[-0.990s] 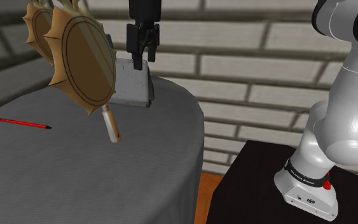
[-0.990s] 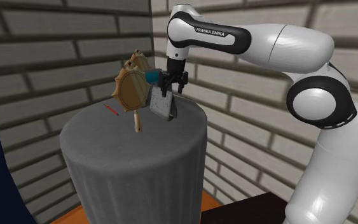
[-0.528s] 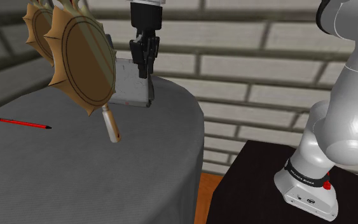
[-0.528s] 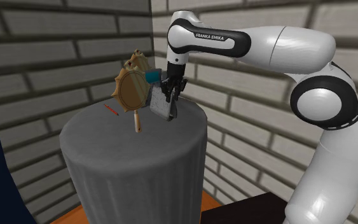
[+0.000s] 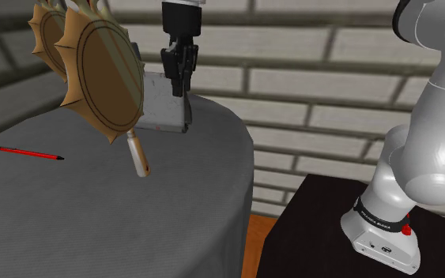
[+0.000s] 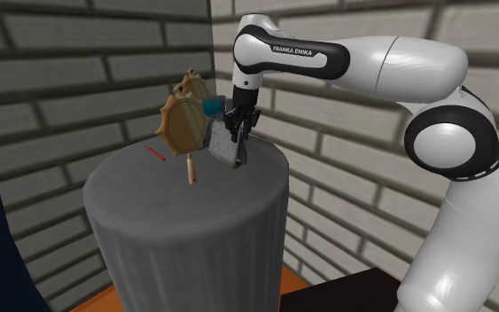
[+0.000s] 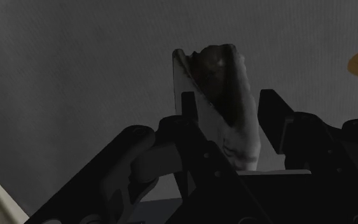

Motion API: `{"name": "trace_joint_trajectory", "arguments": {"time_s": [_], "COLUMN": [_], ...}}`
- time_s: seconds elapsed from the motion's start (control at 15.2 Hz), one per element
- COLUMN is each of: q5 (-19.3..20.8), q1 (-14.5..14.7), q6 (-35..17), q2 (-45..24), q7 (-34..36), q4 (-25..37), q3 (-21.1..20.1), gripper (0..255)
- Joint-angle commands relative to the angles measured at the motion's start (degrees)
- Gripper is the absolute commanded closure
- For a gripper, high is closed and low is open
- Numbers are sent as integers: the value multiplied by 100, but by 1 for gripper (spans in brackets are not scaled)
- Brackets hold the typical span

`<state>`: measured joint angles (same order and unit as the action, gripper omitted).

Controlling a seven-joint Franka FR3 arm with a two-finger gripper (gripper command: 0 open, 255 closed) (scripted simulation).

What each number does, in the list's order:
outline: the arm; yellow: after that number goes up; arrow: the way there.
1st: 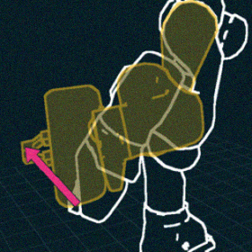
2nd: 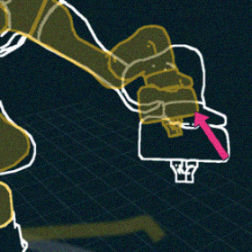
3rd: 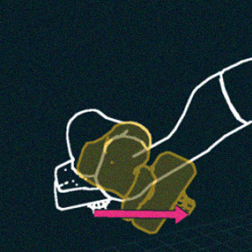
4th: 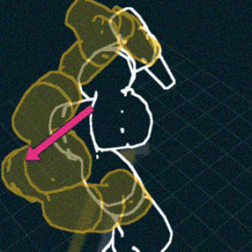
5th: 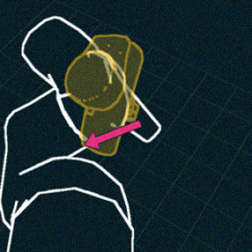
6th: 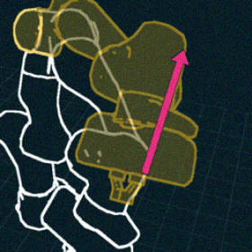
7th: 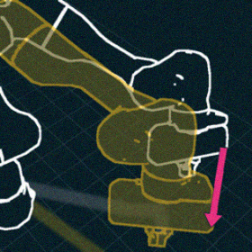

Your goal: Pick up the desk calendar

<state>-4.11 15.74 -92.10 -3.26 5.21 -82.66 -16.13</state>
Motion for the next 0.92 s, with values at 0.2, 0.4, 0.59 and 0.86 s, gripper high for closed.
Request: {"name": "trace_joint_trajectory", "arguments": {"time_s": [0.2, 0.4, 0.59, 0.86], "q5": [53, 97, 153, 252], "q1": [25, 51, 87, 164], "q6": [406, 695, 1004, 1465], "q2": [-171, -315, -490, -793], "q7": [61, 107, 159, 238], "q4": [572, 1001, 1482, 2239], "q3": [-15, -30, -48, -77], "gripper": [255, 255, 255, 255]}}
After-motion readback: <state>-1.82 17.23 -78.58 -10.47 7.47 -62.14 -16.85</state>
